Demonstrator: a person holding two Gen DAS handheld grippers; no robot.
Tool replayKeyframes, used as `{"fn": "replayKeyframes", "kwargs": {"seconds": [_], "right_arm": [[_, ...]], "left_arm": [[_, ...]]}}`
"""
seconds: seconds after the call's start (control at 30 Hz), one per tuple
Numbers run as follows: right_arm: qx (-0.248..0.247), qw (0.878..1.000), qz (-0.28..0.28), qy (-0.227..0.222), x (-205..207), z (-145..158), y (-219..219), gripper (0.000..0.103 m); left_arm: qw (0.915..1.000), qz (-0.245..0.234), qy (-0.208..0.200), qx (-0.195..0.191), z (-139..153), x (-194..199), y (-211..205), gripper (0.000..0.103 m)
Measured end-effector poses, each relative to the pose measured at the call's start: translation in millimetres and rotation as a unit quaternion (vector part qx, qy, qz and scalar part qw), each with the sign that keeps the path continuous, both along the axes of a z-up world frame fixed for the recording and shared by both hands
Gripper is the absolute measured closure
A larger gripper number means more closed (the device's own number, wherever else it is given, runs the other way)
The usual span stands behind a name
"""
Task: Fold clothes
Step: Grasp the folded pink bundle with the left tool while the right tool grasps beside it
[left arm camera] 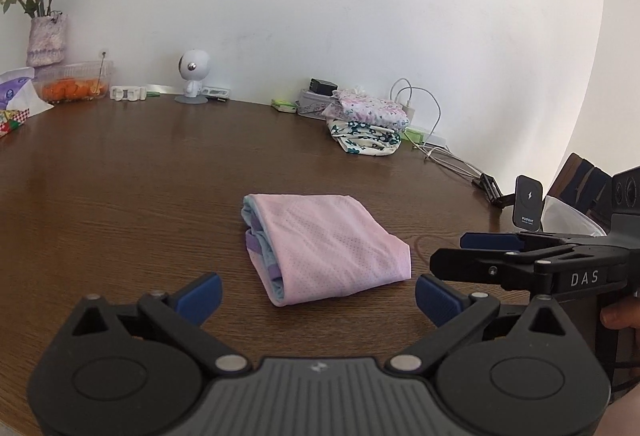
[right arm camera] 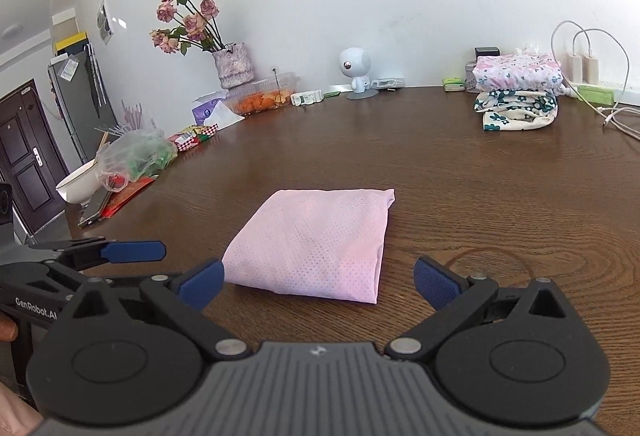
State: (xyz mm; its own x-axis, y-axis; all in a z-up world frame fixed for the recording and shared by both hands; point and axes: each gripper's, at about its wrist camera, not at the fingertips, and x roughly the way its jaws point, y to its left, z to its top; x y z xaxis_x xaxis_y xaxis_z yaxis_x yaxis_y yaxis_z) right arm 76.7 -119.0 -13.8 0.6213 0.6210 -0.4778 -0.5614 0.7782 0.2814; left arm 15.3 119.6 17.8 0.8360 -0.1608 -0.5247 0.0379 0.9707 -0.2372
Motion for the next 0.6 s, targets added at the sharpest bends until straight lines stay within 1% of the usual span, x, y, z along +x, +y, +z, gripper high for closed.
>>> {"fn": "replayKeyframes", "kwargs": {"seconds": [0.03, 0.13, 0.23, 0.27, 0.4, 0.43, 0.47, 0.6], "right_arm": [[0.005, 1.0, -0.003, 0.008, 4.8, -0.5, -0.6, 0.0], [0.022, 0.998, -0.005, 0.06, 32.7, -2.0, -0.8, 0.0], [0.048, 0.992, 0.005, 0.113, 65.8, -6.3, -1.5, 0.0], [0.045, 0.992, 0.003, 0.121, 74.2, -7.7, -1.4, 0.0], [0.023, 0.989, 0.005, 0.147, 102.1, -17.1, 4.8, 0.0], [0.02, 0.988, 0.007, 0.155, 107.6, -19.9, 6.5, 0.001], [0.016, 0.987, 0.011, 0.16, 111.7, -22.4, 8.1, 0.001], [0.01, 0.985, 0.026, 0.167, 121.7, -28.0, 14.3, 0.006]], "left_arm": [[0.9999, 0.004, 0.009, -0.01, 0.5, 5.3, 3.8, 0.0], [0.9974, 0.018, 0.046, -0.053, 2.8, 30.5, 19.8, 0.001], [0.9916, 0.03, 0.075, -0.1, 3.2, 52.8, 34.5, 0.005], [0.9898, 0.035, 0.083, -0.11, 2.7, 58.7, 38.0, 0.007], [0.9854, 0.046, 0.108, -0.123, -2.0, 79.5, 43.6, 0.016], [0.9847, 0.047, 0.113, -0.124, -3.9, 84.0, 43.5, 0.021], [0.9839, 0.048, 0.119, -0.125, -5.8, 88.4, 43.4, 0.023], [0.9819, 0.051, 0.137, -0.121, -13.2, 104.7, 41.7, 0.028]]}}
